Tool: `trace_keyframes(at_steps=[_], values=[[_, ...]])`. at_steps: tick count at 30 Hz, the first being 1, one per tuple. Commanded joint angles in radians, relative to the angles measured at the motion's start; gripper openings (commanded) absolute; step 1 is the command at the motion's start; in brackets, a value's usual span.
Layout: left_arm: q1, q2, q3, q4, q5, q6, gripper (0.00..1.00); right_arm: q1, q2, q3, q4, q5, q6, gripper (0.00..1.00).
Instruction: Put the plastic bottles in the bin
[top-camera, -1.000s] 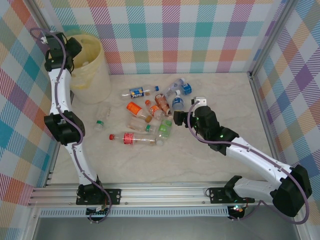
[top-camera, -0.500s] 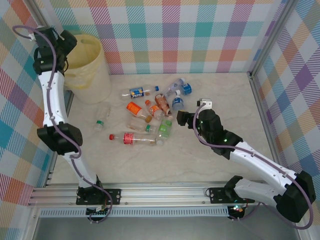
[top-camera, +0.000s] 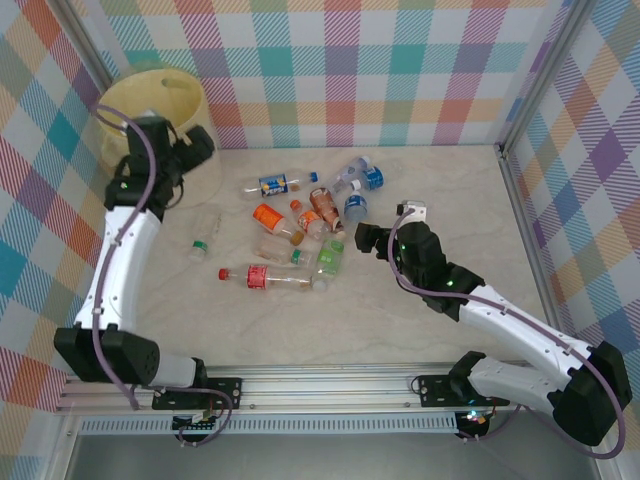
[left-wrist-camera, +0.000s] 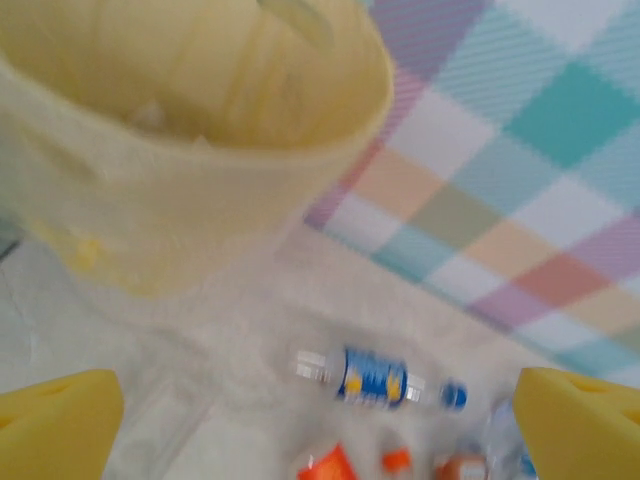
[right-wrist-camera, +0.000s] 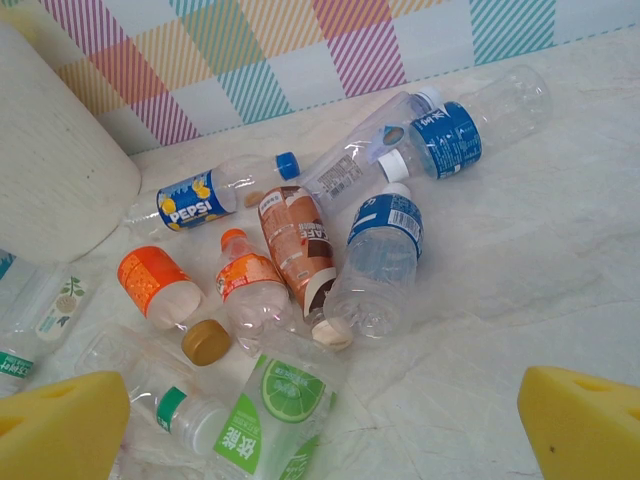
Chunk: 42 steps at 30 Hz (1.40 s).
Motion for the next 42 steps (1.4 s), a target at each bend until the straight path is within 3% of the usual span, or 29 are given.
trace_keyframes(at_steps=[1, 9, 17, 27, 37, 42], values=[[-0.061, -0.055, -0.120, 0.016, -0.043, 0.136, 1.00, -0.005, -0.014, -0.011, 0.034, 0.023, 0.028, 1.00], [-0.069, 0.007, -0.313, -0.078, -0.076, 0.285, 1.00, -0.010, -0.009, -0.021, 0.049, 0.039, 0.045, 1.00], [-0.048, 0.155, -0.341, -0.084, -0.181, 0.327, 1.00, -0.013, 0.018, -0.007, 0.054, 0.036, 0.059, 1.00], [0.038, 0.332, -0.274, -0.053, -0.117, 0.378, 1.00, -0.016, -0.004, -0.012, 0.043, 0.040, 0.051, 1.00], [0.093, 0.520, -0.224, 0.075, -0.049, 0.550, 1.00, -0.024, -0.034, -0.033, 0.035, 0.042, 0.044, 1.00], [0.111, 0.574, -0.203, 0.101, 0.054, 0.592, 0.96, -0.028, -0.054, -0.044, 0.028, 0.049, 0.046, 1.00]])
